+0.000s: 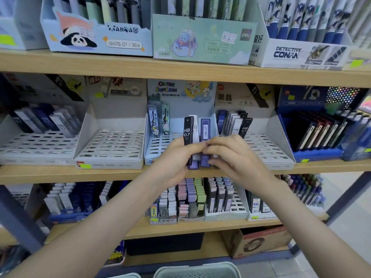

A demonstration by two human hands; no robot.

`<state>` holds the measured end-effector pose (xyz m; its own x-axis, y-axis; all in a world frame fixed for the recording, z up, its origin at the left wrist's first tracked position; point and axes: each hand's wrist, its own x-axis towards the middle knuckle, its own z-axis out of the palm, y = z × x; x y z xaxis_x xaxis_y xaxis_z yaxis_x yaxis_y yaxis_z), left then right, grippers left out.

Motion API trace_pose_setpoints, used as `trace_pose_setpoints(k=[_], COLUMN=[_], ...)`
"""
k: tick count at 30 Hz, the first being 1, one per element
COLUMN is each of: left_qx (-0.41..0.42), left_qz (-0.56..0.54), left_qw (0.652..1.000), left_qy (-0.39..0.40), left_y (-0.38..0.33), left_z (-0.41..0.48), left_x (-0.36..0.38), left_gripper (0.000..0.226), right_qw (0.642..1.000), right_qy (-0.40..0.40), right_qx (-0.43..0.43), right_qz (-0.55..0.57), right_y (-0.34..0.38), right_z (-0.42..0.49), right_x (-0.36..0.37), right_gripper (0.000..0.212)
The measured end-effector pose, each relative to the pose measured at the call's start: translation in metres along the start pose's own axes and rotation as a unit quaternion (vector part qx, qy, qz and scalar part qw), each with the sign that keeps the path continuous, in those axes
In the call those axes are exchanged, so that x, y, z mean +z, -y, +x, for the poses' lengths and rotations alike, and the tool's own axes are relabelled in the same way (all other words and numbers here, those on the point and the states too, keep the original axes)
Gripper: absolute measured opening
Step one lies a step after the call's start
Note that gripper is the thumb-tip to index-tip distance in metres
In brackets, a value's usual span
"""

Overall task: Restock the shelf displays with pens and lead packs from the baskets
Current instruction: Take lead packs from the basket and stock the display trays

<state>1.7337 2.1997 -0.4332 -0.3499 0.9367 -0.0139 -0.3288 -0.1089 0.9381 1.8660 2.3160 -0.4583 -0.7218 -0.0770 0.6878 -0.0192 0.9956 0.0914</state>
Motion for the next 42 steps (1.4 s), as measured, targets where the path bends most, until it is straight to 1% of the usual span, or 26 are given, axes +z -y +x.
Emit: trace_pose_setpoints(k=[3, 5, 7, 9, 12, 14, 15, 17, 19, 22, 23, 25, 29, 33, 35, 39, 42], left_qx=[-0.025, -0.041, -0.053, -0.066, -0.068, -0.063, -0.062, -0.059, -0.055, -0.053, -0.051, -0.042, -0.009, 0.010, 0.016, 0.021, 0.016], left_qz=[-0.018, -0.038, -0.058, -0.073, -0.101, -0.117, -0.124, -0.133, -0.126, -0.103, -0.096, -0.080, -0.034, -0.009, -0.009, -0.031, -0.048], left_qw=[0.999, 0.998, 0.997, 0.995, 0.992, 0.991, 0.990, 0.989, 0.990, 0.993, 0.994, 0.996, 0.998, 0.999, 0.999, 0.998, 0.996], left_qy=[-0.013, -0.023, -0.029, -0.019, 0.021, 0.028, 0.022, 0.010, 0.011, 0.008, -0.001, -0.022, -0.053, -0.033, -0.032, -0.057, -0.069], left_y=[-0.003, -0.004, -0.004, -0.004, -0.006, -0.008, -0.009, -0.009, -0.009, -0.006, -0.005, -0.002, 0.000, -0.004, -0.006, -0.008, -0.007], left_z=[0.000, 0.003, 0.006, 0.006, 0.007, 0.009, 0.011, 0.014, 0.014, 0.014, 0.013, 0.014, 0.019, 0.021, 0.021, 0.022, 0.024], left_x=[-0.003, -0.006, -0.007, -0.005, 0.000, 0.004, 0.006, 0.007, 0.007, 0.008, 0.009, 0.010, 0.010, 0.009, 0.006, -0.003, -0.010], left_gripper=[0.013, 0.013, 0.012, 0.011, 0.020, 0.024, 0.023, 0.022, 0.019, 0.013, 0.011, 0.008, 0.010, 0.005, 0.007, 0.007, 0.011], right_qw=[0.999, 0.999, 1.000, 0.999, 0.988, 0.964, 0.943, 0.899, 0.862, 0.816, 0.801, 0.786, 0.785, 0.811, 0.816, 0.838, 0.858], right_qy=[0.046, 0.047, 0.011, -0.035, -0.109, -0.155, -0.176, -0.214, -0.232, -0.243, -0.247, -0.252, -0.260, -0.253, -0.244, -0.190, -0.154], right_qx=[-0.016, -0.013, 0.000, 0.013, 0.066, 0.144, 0.181, 0.230, 0.263, 0.299, 0.307, 0.328, 0.389, 0.413, 0.435, 0.475, 0.478], right_qz=[0.013, 0.020, 0.016, 0.018, 0.083, 0.164, 0.215, 0.303, 0.366, 0.432, 0.450, 0.459, 0.406, 0.328, 0.293, 0.192, 0.111], right_y=[-0.003, -0.004, -0.003, -0.001, 0.002, 0.006, 0.009, 0.011, 0.010, 0.008, 0.008, 0.010, 0.009, -0.005, -0.017, -0.036, -0.043], right_z=[-0.002, -0.002, -0.002, -0.001, 0.004, 0.010, 0.012, 0.016, 0.019, 0.021, 0.021, 0.023, 0.027, 0.030, 0.030, 0.033, 0.040], right_x=[0.007, 0.009, 0.011, 0.010, 0.007, 0.001, -0.003, -0.012, -0.017, -0.016, -0.016, -0.016, -0.017, -0.032, -0.039, -0.042, -0.036], right_gripper=[0.033, 0.035, 0.027, 0.024, 0.021, 0.025, 0.026, 0.026, 0.024, 0.012, 0.008, 0.012, 0.007, 0.010, 0.009, 0.007, 0.015])
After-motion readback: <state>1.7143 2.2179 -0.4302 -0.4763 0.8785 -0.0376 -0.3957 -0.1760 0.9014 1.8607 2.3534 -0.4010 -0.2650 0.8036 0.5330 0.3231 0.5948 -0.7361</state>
